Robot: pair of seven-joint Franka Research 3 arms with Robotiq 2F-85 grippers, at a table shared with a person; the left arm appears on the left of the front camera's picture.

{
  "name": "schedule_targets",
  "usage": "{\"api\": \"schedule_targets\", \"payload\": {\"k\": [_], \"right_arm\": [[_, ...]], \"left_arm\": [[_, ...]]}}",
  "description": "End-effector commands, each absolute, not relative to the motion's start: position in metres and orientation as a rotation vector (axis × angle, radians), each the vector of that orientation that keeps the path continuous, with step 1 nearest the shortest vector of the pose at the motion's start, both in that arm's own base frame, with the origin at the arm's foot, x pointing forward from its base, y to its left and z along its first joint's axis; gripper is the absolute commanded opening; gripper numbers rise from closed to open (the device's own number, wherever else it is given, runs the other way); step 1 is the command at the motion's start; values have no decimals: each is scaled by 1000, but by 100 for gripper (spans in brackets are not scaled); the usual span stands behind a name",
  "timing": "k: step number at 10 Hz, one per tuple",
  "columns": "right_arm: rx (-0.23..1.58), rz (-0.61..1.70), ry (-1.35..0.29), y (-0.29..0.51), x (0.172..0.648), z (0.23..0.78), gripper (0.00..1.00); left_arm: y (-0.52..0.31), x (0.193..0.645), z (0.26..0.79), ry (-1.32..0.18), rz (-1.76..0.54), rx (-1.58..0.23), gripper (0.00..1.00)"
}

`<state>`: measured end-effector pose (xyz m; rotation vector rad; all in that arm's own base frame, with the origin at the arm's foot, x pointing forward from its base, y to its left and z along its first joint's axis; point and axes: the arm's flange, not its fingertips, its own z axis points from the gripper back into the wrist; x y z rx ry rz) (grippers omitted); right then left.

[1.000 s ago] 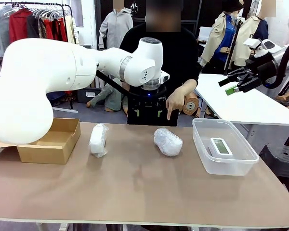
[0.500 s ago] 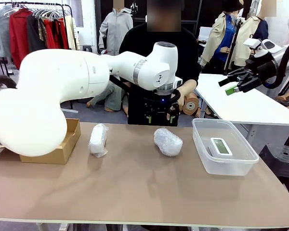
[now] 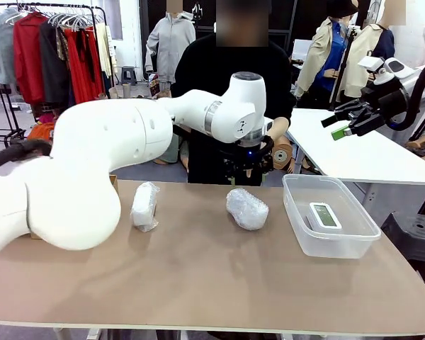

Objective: Separate and place wrapped and unwrapped clocks.
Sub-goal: Pick up the Digital clock indicated by the person.

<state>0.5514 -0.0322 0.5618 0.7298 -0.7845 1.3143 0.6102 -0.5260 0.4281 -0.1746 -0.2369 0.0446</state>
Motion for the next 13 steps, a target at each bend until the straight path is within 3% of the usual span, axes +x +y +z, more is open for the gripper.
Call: {"api": "schedule_targets", "payload": {"k": [1,5,13], "right_arm": [[729,1315,-789,-32,551,563,100],[729,1315,-789,-32,551,563,100],[729,1315,-789,-32,551,563,100]], "left_arm": [[-562,630,434,-176,124,-171,100],[-580,629,413,-107,251,-77,100],[-595,654,369,-200,271,-134,100]]}}
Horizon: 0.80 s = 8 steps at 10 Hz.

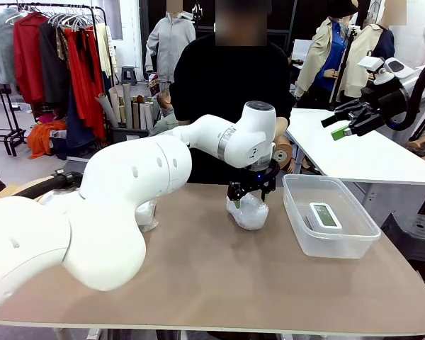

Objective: Separate and place wrapped and unwrapped clocks.
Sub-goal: Pick up the Digital clock indicated by the person.

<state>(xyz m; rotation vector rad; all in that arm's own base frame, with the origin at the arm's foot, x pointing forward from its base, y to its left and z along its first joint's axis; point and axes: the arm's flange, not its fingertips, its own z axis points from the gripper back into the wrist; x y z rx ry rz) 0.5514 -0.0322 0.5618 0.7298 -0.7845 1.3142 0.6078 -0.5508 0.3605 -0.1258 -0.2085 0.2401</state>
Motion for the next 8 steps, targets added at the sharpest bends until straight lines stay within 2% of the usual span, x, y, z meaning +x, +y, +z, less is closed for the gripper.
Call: {"api": "schedule_targets", "payload": {"k": [1,6,8], "right_arm": [[729,1315,-789,-32,551,563,100],[729,1315,-789,-32,551,563,100],[729,1315,-789,-32,551,563,100]], "left_arm": [[-595,657,364,-185,276,-130,100],[-588,666,346,-170,298,-111,100],[-581,668,342,-158,211,-164,100]]}}
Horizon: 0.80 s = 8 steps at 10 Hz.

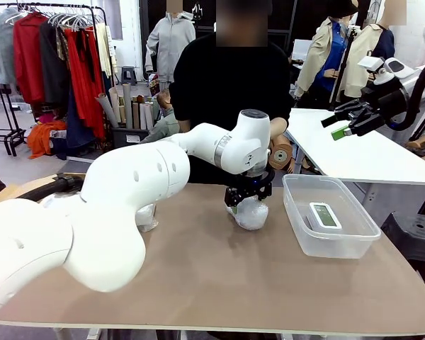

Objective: Separate and place wrapped and unwrapped clocks.
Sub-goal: Pick up the Digital clock indicated by the person.

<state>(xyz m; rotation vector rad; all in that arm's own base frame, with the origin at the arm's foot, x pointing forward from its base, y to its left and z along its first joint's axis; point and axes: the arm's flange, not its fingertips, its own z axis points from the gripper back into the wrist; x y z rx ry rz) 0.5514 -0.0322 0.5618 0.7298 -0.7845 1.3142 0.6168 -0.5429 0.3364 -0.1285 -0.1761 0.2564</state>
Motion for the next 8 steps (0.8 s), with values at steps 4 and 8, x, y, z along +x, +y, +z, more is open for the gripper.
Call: {"api": "schedule_targets", "payload": {"k": [4,8], "right_arm": [[729,1315,-789,-32,551,563,100],[729,1315,-789,-32,551,563,100]], "left_arm": [[-543,616,336,-175,256,-128,89],[-542,614,337,-189,279,-88,11]]}}
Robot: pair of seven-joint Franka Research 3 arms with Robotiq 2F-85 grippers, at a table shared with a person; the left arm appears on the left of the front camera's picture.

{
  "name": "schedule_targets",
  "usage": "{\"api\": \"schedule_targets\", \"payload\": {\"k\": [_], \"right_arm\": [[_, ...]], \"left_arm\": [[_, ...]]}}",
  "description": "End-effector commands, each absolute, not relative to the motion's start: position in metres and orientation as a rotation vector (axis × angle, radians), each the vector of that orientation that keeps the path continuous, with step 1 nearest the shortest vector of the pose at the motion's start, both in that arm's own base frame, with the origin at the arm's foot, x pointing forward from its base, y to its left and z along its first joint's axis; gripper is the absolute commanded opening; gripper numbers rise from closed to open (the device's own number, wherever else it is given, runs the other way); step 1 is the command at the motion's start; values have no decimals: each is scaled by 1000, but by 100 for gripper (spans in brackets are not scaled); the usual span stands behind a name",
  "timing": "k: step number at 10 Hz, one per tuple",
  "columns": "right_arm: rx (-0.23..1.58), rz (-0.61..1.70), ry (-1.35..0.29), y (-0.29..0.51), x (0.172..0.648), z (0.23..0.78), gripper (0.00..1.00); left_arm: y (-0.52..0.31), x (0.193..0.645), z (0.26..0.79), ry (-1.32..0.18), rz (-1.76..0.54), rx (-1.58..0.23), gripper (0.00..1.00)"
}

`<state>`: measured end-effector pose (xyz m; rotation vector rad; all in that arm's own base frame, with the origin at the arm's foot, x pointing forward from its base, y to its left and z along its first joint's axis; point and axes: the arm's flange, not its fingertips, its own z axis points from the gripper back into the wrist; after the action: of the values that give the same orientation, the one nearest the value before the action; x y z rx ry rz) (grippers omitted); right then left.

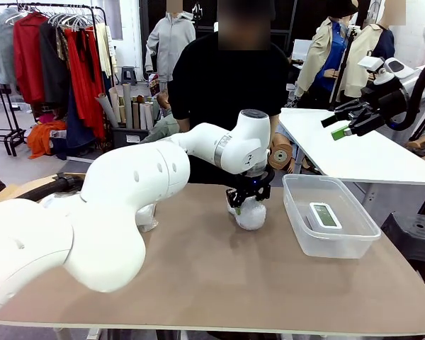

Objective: Separate and place wrapped and unwrapped clocks.
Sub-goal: Pick up the Digital clock indicated by the person.

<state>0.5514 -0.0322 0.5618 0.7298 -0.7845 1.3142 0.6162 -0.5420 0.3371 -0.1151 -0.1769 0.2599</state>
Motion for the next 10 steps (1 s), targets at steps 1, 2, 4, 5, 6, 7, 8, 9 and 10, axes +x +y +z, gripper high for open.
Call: {"api": "schedule_targets", "payload": {"k": [1,2,4,5,6,7,8,9,10], "right_arm": [[729,1315,-789,-32,551,563,100],[729,1315,-789,-32,551,563,100],[729,1315,-789,-32,551,563,100],[729,1315,-789,-32,551,563,100],[729,1315,-789,-32,551,563,100],[729,1315,-789,-32,551,563,100],[729,1315,-789,-32,551,563,100],[729,1315,-789,-32,551,563,100],[729,1315,-789,-32,551,563,100]], "left_arm": [[-539,610,341,-187,280,-74,0],[-537,603,347,-188,276,-44,0],[-527,588,373,-194,208,-21,0],[-521,580,390,-179,159,-15,0],[-514,572,407,-175,109,3,0],[-509,563,422,-157,52,25,0],[-503,553,439,-159,13,65,0],[-495,546,454,-172,1,92,0],[-488,538,475,-191,-13,96,0]]}}
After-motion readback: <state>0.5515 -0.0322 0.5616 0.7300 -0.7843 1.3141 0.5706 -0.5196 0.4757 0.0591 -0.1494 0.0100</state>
